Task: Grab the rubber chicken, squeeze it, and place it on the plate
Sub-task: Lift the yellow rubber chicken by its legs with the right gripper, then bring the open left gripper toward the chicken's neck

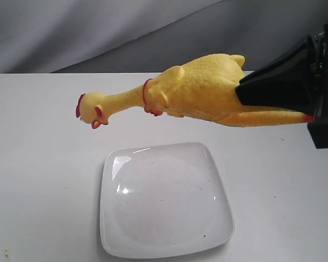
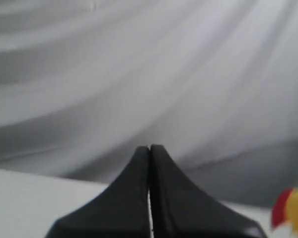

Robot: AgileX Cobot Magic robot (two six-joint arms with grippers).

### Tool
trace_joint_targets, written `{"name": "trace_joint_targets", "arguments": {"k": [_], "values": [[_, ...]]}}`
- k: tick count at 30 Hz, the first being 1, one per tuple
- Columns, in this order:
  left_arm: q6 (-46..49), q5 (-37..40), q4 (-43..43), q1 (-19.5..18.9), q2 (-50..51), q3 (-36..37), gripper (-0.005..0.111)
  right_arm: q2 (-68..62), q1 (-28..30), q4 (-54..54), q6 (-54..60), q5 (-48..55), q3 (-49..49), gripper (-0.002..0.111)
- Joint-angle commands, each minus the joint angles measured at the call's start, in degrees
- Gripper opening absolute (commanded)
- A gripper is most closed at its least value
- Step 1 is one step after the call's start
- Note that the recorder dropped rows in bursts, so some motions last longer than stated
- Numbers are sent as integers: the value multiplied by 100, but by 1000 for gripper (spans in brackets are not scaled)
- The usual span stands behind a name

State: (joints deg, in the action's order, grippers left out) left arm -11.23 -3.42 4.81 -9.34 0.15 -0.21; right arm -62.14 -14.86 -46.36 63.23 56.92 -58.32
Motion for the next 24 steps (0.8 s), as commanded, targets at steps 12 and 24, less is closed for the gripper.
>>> {"name": "trace_joint_targets", "arguments": {"k": [12,24], "values": [[-1745,-4203,83,-2,-15,21,1,52,-4,-221,81,-63,-16,0],[-5717,-4275,7448,419,2666,-2413,86,52,-4,-266,64,93,-16,0]]}}
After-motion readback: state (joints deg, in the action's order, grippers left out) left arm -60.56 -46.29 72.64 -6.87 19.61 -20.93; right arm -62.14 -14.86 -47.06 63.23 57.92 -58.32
